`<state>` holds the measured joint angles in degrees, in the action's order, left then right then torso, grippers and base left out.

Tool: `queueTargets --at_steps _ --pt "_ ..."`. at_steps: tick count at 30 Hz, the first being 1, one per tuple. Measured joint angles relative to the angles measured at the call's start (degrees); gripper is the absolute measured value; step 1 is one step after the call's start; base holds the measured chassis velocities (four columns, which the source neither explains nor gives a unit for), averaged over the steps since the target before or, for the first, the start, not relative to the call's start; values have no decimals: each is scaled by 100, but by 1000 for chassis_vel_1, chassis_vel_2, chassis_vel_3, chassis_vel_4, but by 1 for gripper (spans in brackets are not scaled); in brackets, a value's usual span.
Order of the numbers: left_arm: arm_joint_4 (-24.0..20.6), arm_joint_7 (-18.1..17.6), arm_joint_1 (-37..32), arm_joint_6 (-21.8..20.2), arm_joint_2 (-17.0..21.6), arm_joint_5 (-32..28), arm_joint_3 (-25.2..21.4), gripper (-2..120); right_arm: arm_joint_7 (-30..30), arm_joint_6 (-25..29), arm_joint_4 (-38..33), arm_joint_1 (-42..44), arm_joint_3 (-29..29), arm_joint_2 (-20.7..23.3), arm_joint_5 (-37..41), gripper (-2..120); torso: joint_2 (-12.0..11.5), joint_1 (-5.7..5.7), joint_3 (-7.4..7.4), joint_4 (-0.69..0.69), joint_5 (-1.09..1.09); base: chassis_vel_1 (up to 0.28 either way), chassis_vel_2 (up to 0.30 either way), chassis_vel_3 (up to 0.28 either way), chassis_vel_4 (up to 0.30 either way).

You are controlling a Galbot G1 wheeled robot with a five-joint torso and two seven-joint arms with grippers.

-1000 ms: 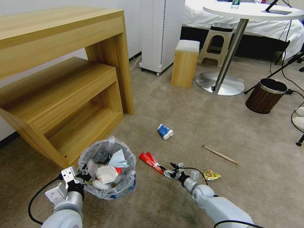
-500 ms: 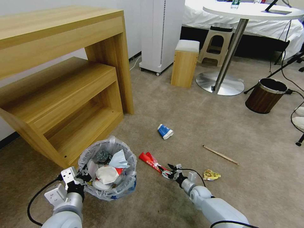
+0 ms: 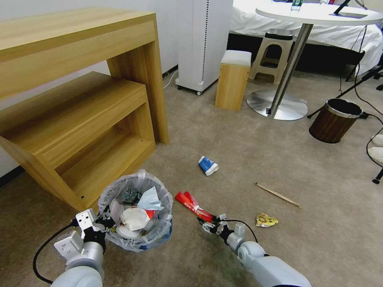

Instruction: Pick up the trash bin and place the garbage on the floor into it.

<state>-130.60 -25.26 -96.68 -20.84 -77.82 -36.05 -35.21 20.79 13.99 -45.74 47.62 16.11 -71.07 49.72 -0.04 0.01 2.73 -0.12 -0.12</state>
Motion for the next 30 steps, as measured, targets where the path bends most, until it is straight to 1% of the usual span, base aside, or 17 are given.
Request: queueTargets --at_steps 7,10,12,13,15,16,17,18,19,20,21,23,24,25,28,30 --pt "0 0 -20 15 -1 2 4 1 -26 24 66 8 -13 -31 -55 71 0 0 0 0 0 0 0 0 0" --pt "1 0 -32 21 -1 4 4 1 -55 38 80 3 -13 -35 -89 67 0 0 0 0 -1 0 0 0 0" --pt "20 3 -22 31 2 4 12 1 -123 61 94 -6 -19 -47 -136 62 0 0 0 0 0 0 0 0 0" --pt "20 3 -22 31 2 4 12 1 -123 61 94 -6 -19 -47 -136 62 0 0 0 0 0 0 0 0 0" --pt "46 5 -4 34 5 4 23 1 -155 79 94 0 -30 -46 -163 56 0 0 0 0 -1 0 0 0 0" --pt "72 7 10 39 11 3 37 1 -182 104 89 21 -51 -44 -176 49 0 0 0 0 0 0 0 0 0" --pt "72 7 10 39 11 3 37 1 -182 104 89 21 -51 -44 -176 49 0 0 0 0 0 0 0 0 0" --pt "75 9 12 39 17 2 44 1 -190 124 89 34 -66 -40 -191 44 0 0 0 0 1 0 0 0 0" --pt "75 10 12 39 18 1 45 1 -191 130 89 40 -72 -36 -197 42 0 0 0 0 0 0 0 0 0" --pt "64 11 8 40 27 -8 51 1 -196 163 89 58 -88 -28 -217 34 0 0 0 0 0 0 0 0 0" --pt "64 11 8 40 27 -8 51 1 -196 163 89 58 -88 -28 -217 34 0 0 0 0 0 0 0 0 0" --pt "45 15 2 40 37 -13 56 1 -201 188 84 77 -103 -21 -229 28 0 0 0 0 1 0 0 0 0" --pt "41 20 3 41 36 -16 64 1 -204 215 77 100 -110 -15 -253 21 0 0 0 0 1 0 0 0 0" --pt "41 20 3 41 36 -16 64 1 -204 215 77 100 -110 -15 -253 21 0 0 0 0 1 0 0 0 0" --pt "49 25 18 47 30 -16 88 1 -207 243 75 126 -130 -14 -327 14 0 0 0 0 1 0 0 0 0" --pt "58 25 29 49 28 -16 99 1 -207 257 82 131 -135 -15 -354 12 0 0 0 0 1 0 0 0 0"
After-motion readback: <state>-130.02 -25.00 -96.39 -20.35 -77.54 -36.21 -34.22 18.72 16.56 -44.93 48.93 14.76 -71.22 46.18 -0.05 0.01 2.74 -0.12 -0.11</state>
